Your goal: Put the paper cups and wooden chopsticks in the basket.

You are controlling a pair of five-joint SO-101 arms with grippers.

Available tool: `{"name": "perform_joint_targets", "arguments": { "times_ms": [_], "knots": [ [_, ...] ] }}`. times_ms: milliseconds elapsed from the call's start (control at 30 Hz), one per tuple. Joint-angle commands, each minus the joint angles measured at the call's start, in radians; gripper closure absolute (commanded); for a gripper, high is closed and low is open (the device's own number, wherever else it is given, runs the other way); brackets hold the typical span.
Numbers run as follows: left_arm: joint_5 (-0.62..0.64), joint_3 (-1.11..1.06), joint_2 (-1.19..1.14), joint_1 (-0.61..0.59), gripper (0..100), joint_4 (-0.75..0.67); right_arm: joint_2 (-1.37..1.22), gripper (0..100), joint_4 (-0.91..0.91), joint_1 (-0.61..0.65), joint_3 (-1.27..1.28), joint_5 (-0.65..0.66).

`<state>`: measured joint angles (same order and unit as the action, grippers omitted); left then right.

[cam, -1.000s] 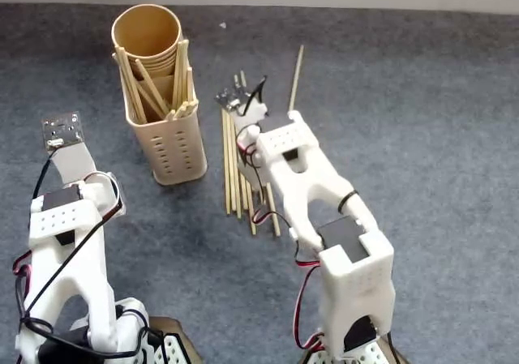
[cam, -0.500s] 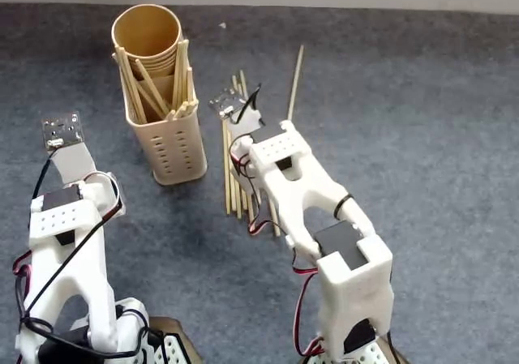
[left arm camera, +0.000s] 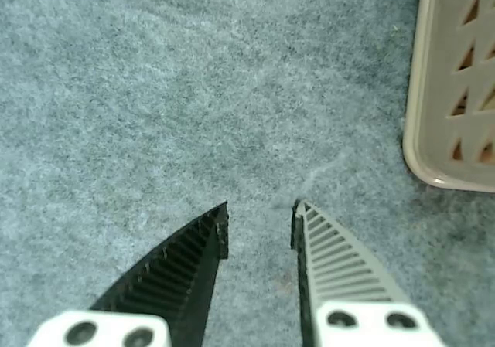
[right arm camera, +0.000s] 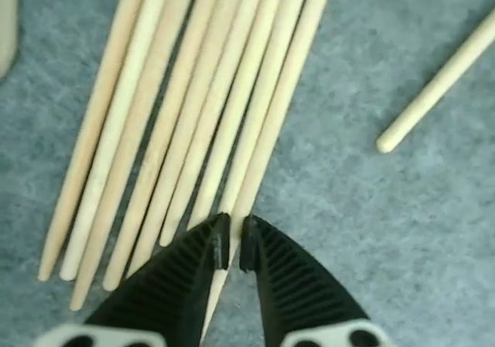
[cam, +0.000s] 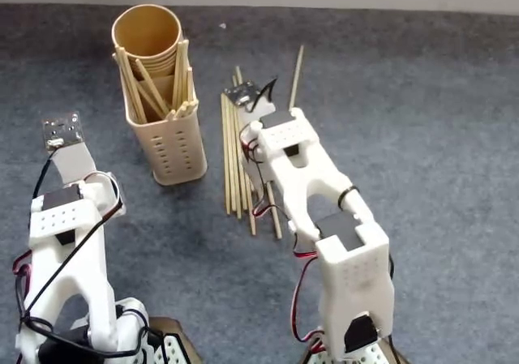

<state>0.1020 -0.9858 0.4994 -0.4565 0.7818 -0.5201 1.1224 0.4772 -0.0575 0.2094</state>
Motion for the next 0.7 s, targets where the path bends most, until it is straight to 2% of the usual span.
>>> {"name": "perform_joint_targets", "arguments": {
  "times_ms": [0,267,433,567,667],
  "knots": [
    [-0.011,0.007,0.007,0.016,84,-0.006,0.013,99.4,0.030,-0.008,-0.002,-0.006],
    [-0.011,0.007,0.007,0.016,84,-0.006,0.329,99.4,0.157,-0.077,-0.107,-0.075],
    [-0.011,0.007,0.007,0.016,84,-0.008,0.530,99.4,0.226,-0.067,-0.120,-0.098],
    [-0.011,0.007,0.007,0.018,84,-0.008,0.503,98.5,0.194,-0.041,-0.084,-0.080],
    [-0.011,0.007,0.007,0.016,84,-0.006,0.414,89.3,0.130,-0.018,-0.058,-0.044]
  ]
}}
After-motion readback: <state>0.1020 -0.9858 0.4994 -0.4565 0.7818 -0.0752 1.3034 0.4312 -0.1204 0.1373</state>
